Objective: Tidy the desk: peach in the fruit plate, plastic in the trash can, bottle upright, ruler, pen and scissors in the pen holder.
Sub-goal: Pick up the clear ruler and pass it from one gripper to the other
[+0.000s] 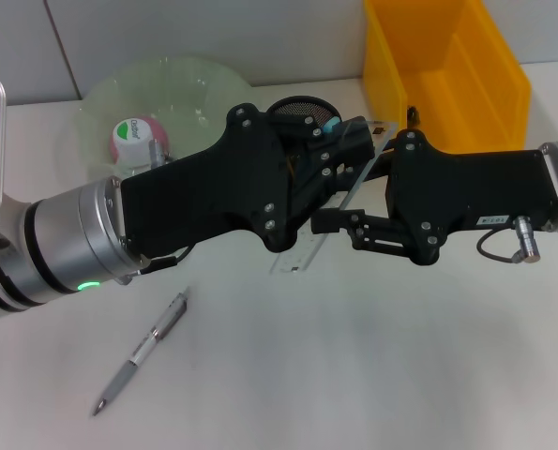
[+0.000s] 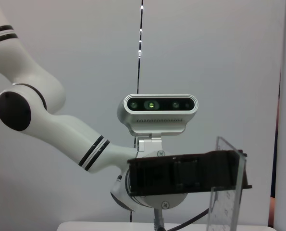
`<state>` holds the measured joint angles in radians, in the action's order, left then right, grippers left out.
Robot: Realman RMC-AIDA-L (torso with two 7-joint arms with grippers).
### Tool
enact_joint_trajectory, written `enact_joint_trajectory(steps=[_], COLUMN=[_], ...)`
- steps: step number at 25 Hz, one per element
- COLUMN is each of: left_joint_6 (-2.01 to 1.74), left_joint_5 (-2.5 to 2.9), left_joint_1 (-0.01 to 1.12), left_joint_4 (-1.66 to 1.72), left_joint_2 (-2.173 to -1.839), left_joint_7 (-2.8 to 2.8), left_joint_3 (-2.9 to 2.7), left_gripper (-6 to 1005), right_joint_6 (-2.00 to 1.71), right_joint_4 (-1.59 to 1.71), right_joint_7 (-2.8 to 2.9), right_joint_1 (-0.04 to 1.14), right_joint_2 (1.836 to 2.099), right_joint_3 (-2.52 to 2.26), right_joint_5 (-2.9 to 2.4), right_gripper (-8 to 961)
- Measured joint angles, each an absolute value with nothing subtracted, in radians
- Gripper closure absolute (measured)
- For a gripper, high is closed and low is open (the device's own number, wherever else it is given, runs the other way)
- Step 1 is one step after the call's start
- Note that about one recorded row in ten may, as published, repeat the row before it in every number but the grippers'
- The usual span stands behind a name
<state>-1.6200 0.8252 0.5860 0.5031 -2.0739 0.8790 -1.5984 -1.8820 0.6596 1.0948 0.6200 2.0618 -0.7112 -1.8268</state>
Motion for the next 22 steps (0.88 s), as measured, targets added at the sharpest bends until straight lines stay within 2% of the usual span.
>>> enact_joint_trajectory(steps=[11, 19, 22], left_joint_6=[-1.627, -1.638, -1.653], left_joint_5=[0.825, 0.815, 0.816], left_joint_1=[0.585, 0.584, 0.583], left_joint_4=[0.503, 0.495, 0.497], left_joint_2=[-2.075, -2.077, -2.078], left_joint_7=[0.879, 0.872, 0.869], left_joint_3=[-1.600, -1.600, -1.600], left_gripper=[928, 926, 926], right_joint_6=[-1.865, -1.837, -1.839], right_joint_4=[0.667, 0.661, 0.661], right_joint_7=[1.066, 1.038, 1.033], right_joint_1=[0.618, 0.612, 0.610], right_joint_2=[2.069, 2.075, 2.075], right_joint_3=[-0.709, -0.693, -0.689], right_joint_5=[-1.821, -1.816, -1.807], right_gripper=[659, 836, 853])
